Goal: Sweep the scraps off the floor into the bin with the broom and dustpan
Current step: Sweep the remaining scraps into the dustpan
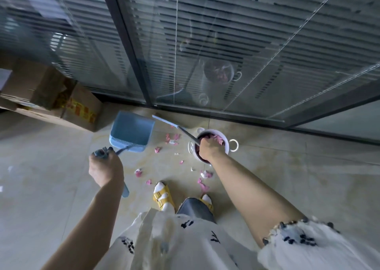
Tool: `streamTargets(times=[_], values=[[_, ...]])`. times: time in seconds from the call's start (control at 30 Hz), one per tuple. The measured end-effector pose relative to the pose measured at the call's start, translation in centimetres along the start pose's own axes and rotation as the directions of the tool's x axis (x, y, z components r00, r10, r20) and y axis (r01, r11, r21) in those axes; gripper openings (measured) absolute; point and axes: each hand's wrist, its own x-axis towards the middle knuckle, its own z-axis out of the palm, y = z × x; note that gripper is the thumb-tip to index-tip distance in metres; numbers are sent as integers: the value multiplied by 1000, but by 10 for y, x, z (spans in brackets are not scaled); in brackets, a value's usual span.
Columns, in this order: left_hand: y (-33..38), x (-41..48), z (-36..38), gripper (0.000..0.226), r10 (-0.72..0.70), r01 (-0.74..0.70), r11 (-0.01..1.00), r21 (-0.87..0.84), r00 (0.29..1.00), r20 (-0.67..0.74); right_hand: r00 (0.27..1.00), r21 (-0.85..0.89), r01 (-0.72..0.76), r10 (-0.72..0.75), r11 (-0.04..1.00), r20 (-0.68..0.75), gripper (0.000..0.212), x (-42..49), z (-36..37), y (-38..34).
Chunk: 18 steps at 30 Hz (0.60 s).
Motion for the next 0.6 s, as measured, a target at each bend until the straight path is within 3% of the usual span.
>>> streamTargets(times=[0.2, 0.4, 0.6], values=[[5, 3, -7, 29, -4, 4, 1000, 8, 1000, -8, 999, -4, -38, 38, 999, 38, 37, -5, -9, 2], [-9, 13, -28, 28, -31, 31, 999, 15, 999, -38, 997, 40, -56, 54, 998, 60, 33, -31, 28, -11], [-45, -11, -63, 5, -73, 65, 995, -75, 991, -112, 997, 17, -30, 29, 999, 68, 37, -56, 60, -1]])
